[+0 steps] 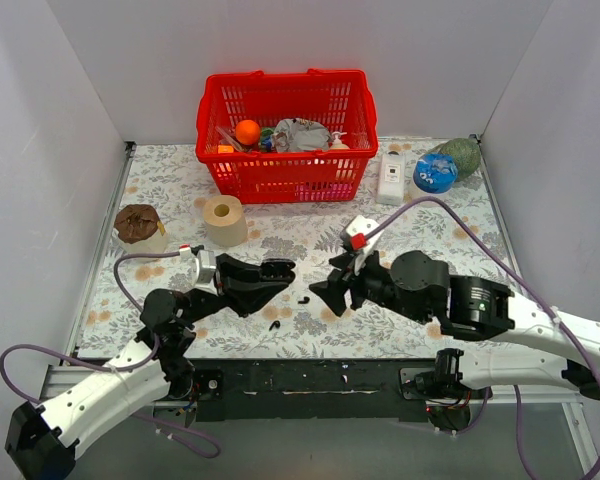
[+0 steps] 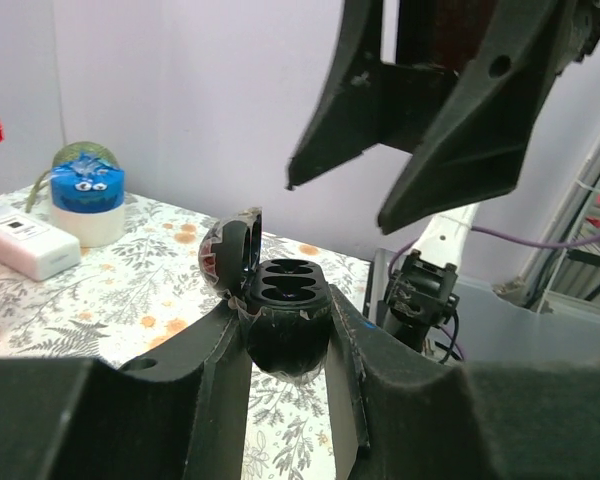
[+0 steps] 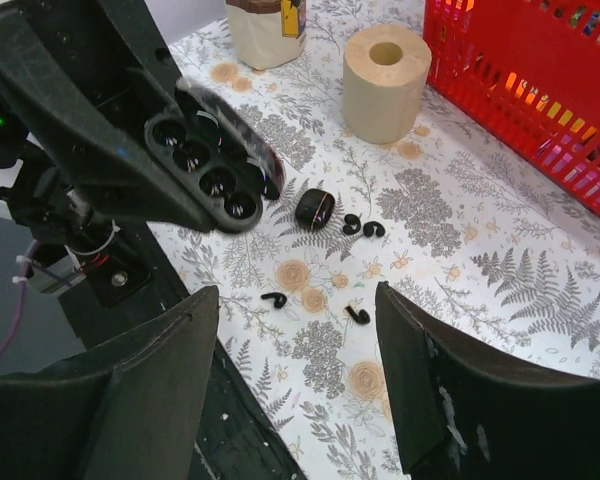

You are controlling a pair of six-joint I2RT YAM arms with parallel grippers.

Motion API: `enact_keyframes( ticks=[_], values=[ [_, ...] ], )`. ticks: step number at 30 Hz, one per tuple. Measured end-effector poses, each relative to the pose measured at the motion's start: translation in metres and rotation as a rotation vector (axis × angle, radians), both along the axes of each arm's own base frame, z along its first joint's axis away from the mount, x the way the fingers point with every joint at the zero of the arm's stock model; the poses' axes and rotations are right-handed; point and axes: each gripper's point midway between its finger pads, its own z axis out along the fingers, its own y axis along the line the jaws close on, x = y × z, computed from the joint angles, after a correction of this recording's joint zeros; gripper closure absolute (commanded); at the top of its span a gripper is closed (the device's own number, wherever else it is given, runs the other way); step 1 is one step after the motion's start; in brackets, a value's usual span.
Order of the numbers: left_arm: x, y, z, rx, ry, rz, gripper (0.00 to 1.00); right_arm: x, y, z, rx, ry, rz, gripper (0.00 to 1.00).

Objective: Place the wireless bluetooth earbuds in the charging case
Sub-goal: Adjust the charging case, then pick up the earbud from the center of the board.

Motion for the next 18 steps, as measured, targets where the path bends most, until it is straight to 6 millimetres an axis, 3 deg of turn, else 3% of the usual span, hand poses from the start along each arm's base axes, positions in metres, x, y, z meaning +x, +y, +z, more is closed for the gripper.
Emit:
enact_keyframes(
  ticks=[3, 5, 10, 15, 18],
  values=[
    [0.006, 0.005, -0.001, -0.007, 0.014, 0.047, 1.00, -0.004, -0.016, -0.006, 0.047, 0.019, -0.013, 0.30],
    [0.009, 0.010, -0.001, -0.013, 0.023, 0.083, 1.00, -0.004, -0.023, -0.022, 0.053, 0.041, -0.032, 0.34],
    [0.020, 0.026, -0.002, -0.023, 0.072, 0.197, 1.00, 0.000, -0.027, -0.095, -0.056, 0.110, -0.105, 0.51],
    [0.023, 0.042, -0.005, -0.037, 0.118, 0.272, 1.00, 0.007, -0.025, -0.182, -0.259, 0.167, -0.179, 0.53],
    [0.024, 0.050, -0.004, -0.052, 0.129, 0.310, 1.00, 0.013, -0.021, -0.205, -0.291, 0.216, -0.212, 0.62]
  ],
)
